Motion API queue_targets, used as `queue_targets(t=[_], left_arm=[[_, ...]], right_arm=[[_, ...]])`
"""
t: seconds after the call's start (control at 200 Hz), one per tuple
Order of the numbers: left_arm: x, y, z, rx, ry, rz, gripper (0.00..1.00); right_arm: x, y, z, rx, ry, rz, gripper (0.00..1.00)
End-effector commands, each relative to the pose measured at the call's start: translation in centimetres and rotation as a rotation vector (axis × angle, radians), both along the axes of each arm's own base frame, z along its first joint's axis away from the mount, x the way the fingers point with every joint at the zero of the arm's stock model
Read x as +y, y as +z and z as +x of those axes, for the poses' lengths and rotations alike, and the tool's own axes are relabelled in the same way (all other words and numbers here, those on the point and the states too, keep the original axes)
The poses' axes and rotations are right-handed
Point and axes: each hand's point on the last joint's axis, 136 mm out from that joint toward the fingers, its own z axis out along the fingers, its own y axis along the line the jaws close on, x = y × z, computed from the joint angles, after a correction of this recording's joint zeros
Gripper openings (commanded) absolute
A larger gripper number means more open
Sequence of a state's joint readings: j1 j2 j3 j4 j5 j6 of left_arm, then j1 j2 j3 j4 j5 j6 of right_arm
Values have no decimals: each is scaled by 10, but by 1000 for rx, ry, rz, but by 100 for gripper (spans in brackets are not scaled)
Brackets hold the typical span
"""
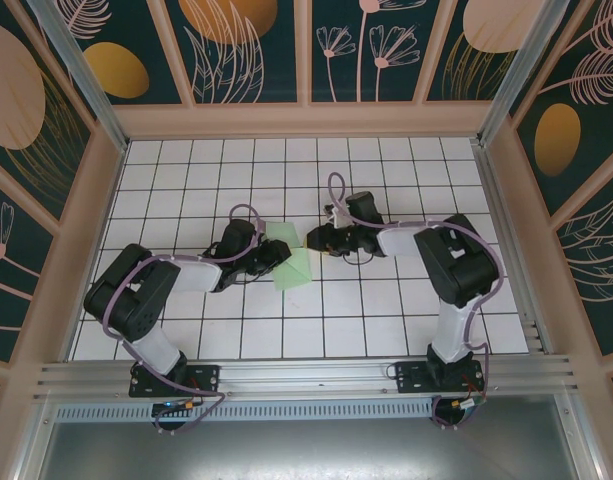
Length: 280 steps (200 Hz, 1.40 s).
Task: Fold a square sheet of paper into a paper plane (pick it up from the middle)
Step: Turn over the paper at the center of the table.
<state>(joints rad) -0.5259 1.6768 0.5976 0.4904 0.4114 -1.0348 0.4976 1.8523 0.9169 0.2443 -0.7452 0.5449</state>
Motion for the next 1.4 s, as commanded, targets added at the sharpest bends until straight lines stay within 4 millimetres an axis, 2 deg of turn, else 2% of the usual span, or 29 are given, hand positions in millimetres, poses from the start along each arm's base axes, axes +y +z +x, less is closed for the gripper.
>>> queue_targets(t=[0.0, 0.195, 0.32, 0.51, 0.611, 0.711, 0.731, 0.756, 0.946, 1.051, 1.141, 1.271, 1.286, 1.396], left_arm=[[-5, 4, 7, -38, -23, 5, 27], [-1, 1, 11, -53, -18, 51, 15], [6, 0, 14, -58, -9, 115, 10], [28, 16, 15, -49, 7, 293, 8], [47, 34, 14, -44, 15, 420, 8], [64, 62, 15, -64, 29, 534, 8], [71, 62, 12, -56, 31, 565, 9], [72, 78, 17, -80, 42, 582, 9], [109, 133, 30, -125, 138, 794, 9], [129, 147, 34, -120, 196, 951, 8], [145, 146, 35, -85, 229, 1113, 8], [148, 138, 45, -60, 246, 1286, 7], [146, 129, 47, -44, 232, 1315, 7], [132, 103, 60, -28, 210, 1392, 7]], right_arm=[[-15, 27, 9, -82, -52, 2, 50], [-46, 39, 14, -177, -138, -54, 66], [-71, 34, 16, -225, -199, -126, 72], [-102, 30, 20, -267, -300, -178, 80], [-111, 31, 19, -292, -340, -186, 85], [-120, 28, 19, -292, -371, -198, 86], [-120, 28, 18, -292, -373, -197, 86], [-122, 27, 18, -288, -380, -200, 86], [-128, 26, 16, -287, -401, -207, 87], [-133, 28, 16, -296, -422, -222, 87], [-136, 29, 16, -298, -434, -226, 87], [-141, 27, 18, -291, -450, -233, 87], [-142, 28, 19, -292, -454, -233, 87], [-144, 26, 19, -285, -462, -238, 87]])
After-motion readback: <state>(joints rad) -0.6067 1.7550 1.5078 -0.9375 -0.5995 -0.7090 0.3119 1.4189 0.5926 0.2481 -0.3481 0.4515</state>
